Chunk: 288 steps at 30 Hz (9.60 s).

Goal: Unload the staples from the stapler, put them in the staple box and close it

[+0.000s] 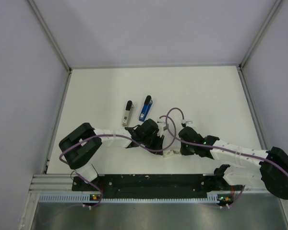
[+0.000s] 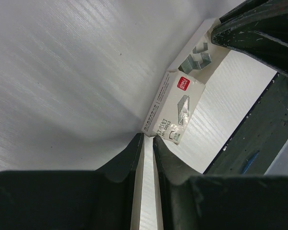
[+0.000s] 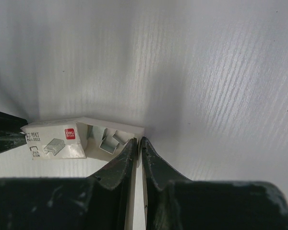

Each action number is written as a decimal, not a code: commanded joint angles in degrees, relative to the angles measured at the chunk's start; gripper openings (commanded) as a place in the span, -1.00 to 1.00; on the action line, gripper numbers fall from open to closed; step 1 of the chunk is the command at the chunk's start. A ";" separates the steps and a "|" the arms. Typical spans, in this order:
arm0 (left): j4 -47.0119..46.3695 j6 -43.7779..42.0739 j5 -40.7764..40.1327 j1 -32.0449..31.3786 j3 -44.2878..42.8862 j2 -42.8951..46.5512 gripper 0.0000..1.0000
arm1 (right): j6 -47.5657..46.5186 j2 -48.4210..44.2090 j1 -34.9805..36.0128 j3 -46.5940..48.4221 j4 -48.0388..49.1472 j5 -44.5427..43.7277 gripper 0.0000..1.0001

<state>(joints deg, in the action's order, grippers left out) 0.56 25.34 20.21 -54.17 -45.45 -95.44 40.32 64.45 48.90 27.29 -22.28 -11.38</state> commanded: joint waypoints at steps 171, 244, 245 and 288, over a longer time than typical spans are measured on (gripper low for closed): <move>-7.68 4.54 -4.12 -4.45 -0.52 -0.98 -0.52 | 4.07 -5.73 -0.92 2.15 -8.39 -8.49 -1.00; -9.35 5.42 -4.83 -4.45 -0.25 -0.63 -0.52 | 9.17 -2.75 6.55 1.80 -13.31 -12.44 -1.00; -9.26 5.42 -4.83 -4.36 -0.34 -0.54 -0.52 | 9.34 -2.83 6.73 1.63 -13.31 -12.53 -1.00; -9.35 4.89 -4.91 -4.36 -0.43 0.61 -0.52 | 10.57 3.93 8.57 8.31 -17.09 -16.84 -1.00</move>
<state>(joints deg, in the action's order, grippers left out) -6.37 30.33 15.35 -58.59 -44.38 -96.16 49.80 67.35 56.18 32.71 -39.51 -26.35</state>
